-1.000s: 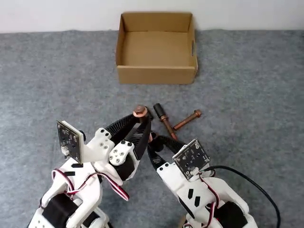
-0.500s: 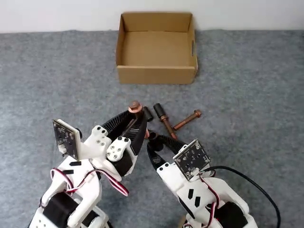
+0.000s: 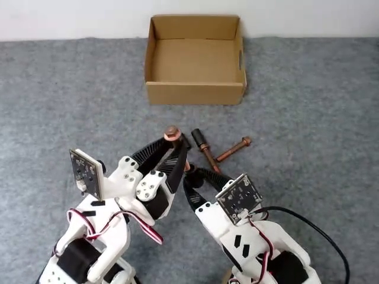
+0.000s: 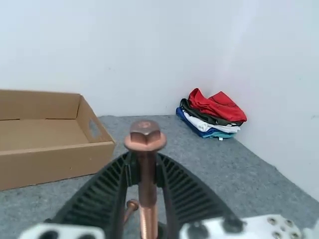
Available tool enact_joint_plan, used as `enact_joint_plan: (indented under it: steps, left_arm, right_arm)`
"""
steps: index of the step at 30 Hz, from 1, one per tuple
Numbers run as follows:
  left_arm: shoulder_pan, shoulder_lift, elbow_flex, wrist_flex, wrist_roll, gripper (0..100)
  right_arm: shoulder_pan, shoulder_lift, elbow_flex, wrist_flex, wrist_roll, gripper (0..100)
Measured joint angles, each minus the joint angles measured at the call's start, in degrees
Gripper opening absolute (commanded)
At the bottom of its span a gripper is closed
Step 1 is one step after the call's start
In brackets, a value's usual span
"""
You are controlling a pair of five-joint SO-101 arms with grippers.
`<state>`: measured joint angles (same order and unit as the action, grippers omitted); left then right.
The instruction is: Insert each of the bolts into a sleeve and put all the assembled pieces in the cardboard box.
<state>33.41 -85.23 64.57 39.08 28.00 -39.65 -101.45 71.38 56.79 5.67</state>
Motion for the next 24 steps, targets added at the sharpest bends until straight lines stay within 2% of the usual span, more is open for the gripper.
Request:
enact_joint_plan:
  steps: [11,21,24]
  left_arm:
    - [1.05,-0.09,4.04,-5.63,0.35,0]
    - [4.13,0.44,4.84,-5.63,0.35,0]
    - [4.13,0.26,4.75,-3.34,0.35,0]
  right_arm:
    - [-0.18,0.09,0.18,0.09,0.18,0.9]
    - [-0.09,0.00,0.09,0.00,0.09,0.9]
    - [-0.09,0.00,0.09,0.00,0.09,0.9]
